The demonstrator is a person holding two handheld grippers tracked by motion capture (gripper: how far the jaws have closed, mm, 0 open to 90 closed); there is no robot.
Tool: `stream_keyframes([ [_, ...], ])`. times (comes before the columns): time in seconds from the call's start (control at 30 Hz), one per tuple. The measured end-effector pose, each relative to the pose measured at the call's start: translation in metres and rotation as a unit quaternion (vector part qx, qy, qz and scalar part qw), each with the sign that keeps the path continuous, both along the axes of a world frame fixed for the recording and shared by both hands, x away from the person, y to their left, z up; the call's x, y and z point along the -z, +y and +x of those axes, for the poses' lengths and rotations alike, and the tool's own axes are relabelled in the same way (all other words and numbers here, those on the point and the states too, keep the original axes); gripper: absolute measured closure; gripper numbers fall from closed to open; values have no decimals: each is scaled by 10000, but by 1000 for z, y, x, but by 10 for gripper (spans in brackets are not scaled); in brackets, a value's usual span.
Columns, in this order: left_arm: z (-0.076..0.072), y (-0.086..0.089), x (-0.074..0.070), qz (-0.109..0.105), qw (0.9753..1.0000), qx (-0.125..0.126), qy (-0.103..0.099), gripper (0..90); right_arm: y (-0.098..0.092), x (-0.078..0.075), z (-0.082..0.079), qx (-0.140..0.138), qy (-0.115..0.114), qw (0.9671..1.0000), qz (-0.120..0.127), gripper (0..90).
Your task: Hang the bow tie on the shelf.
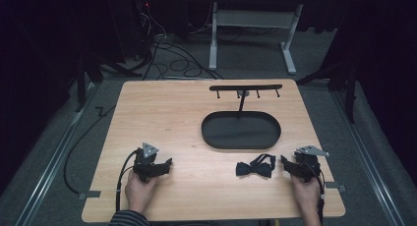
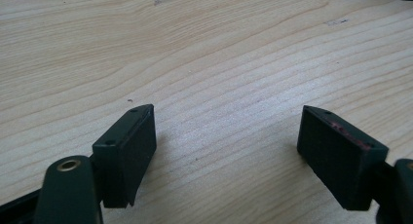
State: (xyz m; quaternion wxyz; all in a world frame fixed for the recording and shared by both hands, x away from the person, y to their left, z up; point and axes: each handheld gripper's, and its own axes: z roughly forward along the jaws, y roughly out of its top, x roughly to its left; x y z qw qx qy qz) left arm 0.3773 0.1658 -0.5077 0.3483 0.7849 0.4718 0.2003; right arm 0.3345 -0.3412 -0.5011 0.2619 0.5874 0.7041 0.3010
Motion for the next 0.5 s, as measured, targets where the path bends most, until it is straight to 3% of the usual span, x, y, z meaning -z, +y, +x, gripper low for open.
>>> stream_keyframes([
  [0.5,0,0,0,0,10000,0,-1,224,0,0,0,11,-7,10000,0,423],
])
